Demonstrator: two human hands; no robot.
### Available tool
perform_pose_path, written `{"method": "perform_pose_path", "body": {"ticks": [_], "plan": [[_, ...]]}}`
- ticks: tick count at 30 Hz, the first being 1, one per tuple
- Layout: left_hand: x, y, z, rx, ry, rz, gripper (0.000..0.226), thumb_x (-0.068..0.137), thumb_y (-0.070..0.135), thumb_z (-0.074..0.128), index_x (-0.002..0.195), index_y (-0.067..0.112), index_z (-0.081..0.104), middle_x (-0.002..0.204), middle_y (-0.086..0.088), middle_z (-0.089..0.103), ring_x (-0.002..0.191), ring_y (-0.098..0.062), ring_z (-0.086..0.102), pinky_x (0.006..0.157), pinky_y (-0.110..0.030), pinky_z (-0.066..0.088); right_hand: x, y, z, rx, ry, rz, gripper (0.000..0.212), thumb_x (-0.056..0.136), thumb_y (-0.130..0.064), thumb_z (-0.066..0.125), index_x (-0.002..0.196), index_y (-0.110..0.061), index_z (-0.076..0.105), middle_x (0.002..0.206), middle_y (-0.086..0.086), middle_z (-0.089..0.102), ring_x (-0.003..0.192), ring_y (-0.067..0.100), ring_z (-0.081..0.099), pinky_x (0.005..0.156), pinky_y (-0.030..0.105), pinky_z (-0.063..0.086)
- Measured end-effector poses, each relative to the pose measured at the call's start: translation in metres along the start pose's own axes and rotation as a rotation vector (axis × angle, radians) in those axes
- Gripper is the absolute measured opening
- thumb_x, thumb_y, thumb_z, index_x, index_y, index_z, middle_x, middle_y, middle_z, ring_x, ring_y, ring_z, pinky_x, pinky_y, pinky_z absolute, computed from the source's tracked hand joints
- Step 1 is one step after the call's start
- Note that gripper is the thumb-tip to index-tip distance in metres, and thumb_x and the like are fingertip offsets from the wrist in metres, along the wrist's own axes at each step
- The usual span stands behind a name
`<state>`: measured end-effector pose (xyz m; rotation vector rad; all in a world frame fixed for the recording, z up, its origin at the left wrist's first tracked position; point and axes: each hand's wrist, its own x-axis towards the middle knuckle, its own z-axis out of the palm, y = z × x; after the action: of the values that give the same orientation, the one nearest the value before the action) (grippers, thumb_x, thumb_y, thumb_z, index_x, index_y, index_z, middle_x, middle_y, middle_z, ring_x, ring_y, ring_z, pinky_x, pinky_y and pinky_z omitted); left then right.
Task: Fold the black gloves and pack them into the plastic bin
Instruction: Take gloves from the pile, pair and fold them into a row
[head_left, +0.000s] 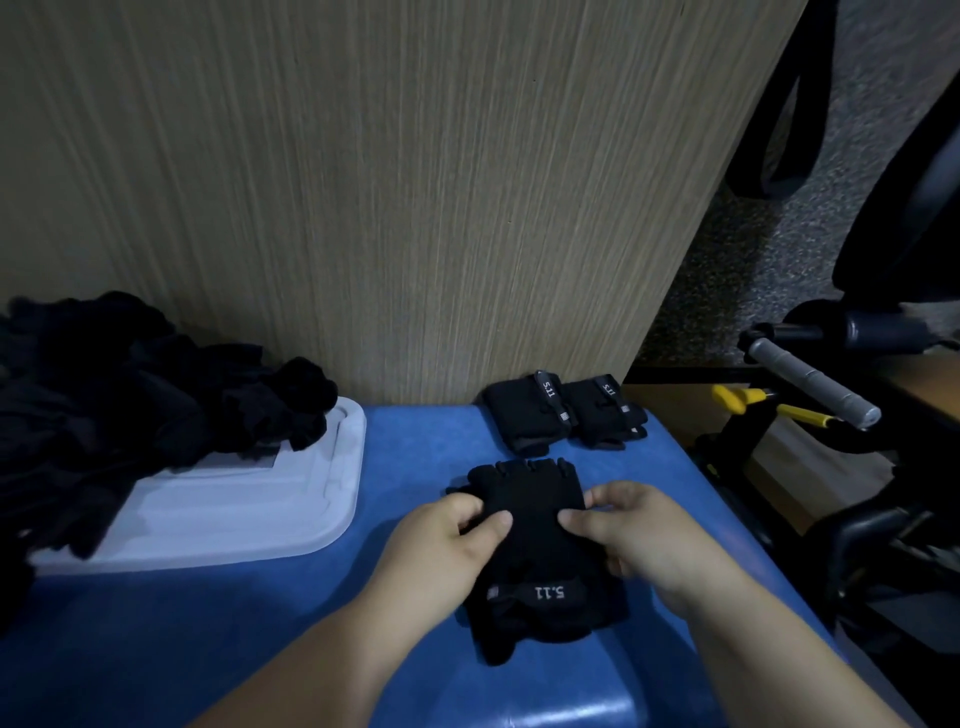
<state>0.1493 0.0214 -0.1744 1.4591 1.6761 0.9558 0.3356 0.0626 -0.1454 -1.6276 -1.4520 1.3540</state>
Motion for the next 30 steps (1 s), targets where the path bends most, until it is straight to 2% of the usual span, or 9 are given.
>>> {"method": "perform_pose_path", "body": {"ticks": [4,8,13,17,19,21,24,26,30], "plan": [[-0.002,0.0,-0.002,-0.175,-0.05,-0.039,0.03,0.091,0.042,0.057,0.086,0.013,0.065,0.087,-0.007,0.071,0.085,-0.025,0.067,0.082,-0.045,0.052,0.0,-0.001,0.004,0.059,0.056,-0.069,0.024,0.078,-0.017,0.077,0.096,-0.01,0.064,0.082,0.013,0.073,0.074,0.028,0.072,0.067,0.038,0.057],[-0.005,0.003,-0.004,-0.261,-0.02,-0.068,0.004,0.092,0.031,0.06,0.095,0.029,0.061,0.076,0.005,0.073,0.072,-0.012,0.069,0.077,-0.034,0.054,0.0,-0.001,0.008,0.021,0.109,-0.121,0.026,0.077,-0.021,0.078,0.096,-0.018,0.061,0.083,0.014,0.07,0.069,0.023,0.069,0.059,0.029,0.05],[-0.007,0.003,-0.007,-0.074,0.074,-0.01,0.04,0.088,0.027,0.064,0.119,0.031,0.04,0.059,0.011,0.061,0.054,0.001,0.057,0.054,-0.014,0.044,0.002,0.005,0.014,-0.137,0.133,-0.133,0.026,0.078,-0.023,0.078,0.095,-0.023,0.058,0.065,0.0,0.061,0.054,0.006,0.06,0.053,0.021,0.045],[-0.009,-0.003,-0.003,0.203,0.095,0.041,0.065,0.088,0.036,0.062,0.136,0.035,0.019,0.085,0.012,0.053,0.081,-0.005,0.055,0.07,-0.018,0.043,0.0,0.006,0.017,-0.405,0.186,-0.169,0.03,0.08,-0.029,0.075,0.101,-0.031,0.053,0.06,-0.006,0.056,0.057,0.005,0.057,0.052,0.02,0.043],[-0.01,-0.005,-0.001,0.317,0.109,0.101,0.065,0.09,0.037,0.058,0.14,0.038,0.017,0.116,0.012,0.043,0.112,-0.008,0.042,0.093,-0.02,0.037,-0.001,0.006,0.019,-0.486,0.201,-0.19,0.037,0.081,-0.032,0.073,0.109,-0.034,0.049,0.069,-0.007,0.056,0.066,0.005,0.057,0.056,0.019,0.041],[-0.012,-0.004,-0.001,0.415,0.127,0.238,0.059,0.093,0.033,0.052,0.143,0.043,0.021,0.141,0.02,0.023,0.131,-0.005,0.019,0.111,-0.025,0.022,-0.001,0.009,0.019,-0.561,0.236,-0.276,0.043,0.08,-0.032,0.073,0.116,-0.035,0.05,0.086,-0.012,0.054,0.084,0.005,0.056,0.07,0.018,0.042],[-0.009,-0.003,-0.004,0.498,0.015,0.396,0.049,0.1,0.03,0.04,0.145,0.046,0.027,0.147,0.037,0.004,0.137,0.01,-0.006,0.115,-0.024,0.001,-0.002,0.012,0.018,-0.646,0.224,-0.521,0.045,0.082,-0.027,0.071,0.123,-0.035,0.055,0.117,-0.021,0.047,0.12,0.004,0.045,0.097,0.011,0.03],[-0.005,-0.007,-0.005,0.556,-0.091,0.413,0.047,0.103,0.033,0.031,0.148,0.042,0.022,0.151,0.034,0.004,0.139,0.009,-0.01,0.114,-0.02,-0.006,-0.003,0.014,0.017,-0.712,0.112,-0.617,0.045,0.089,-0.028,0.065,0.131,-0.033,0.052,0.134,-0.026,0.038,0.135,-0.002,0.029,0.103,0.002,0.015],[-0.001,-0.014,-0.007,0.656,-0.274,0.336,0.049,0.104,0.039,0.021,0.152,0.038,0.01,0.158,0.024,0.003,0.144,0.003,-0.006,0.12,-0.026,-0.003,0.0,0.021,0.016,-0.847,-0.214,-0.532,0.053,0.101,-0.038,0.04,0.149,-0.038,0.018,0.15,-0.031,0.007,0.141,-0.008,-0.012,0.118,0.02,-0.001]]}}
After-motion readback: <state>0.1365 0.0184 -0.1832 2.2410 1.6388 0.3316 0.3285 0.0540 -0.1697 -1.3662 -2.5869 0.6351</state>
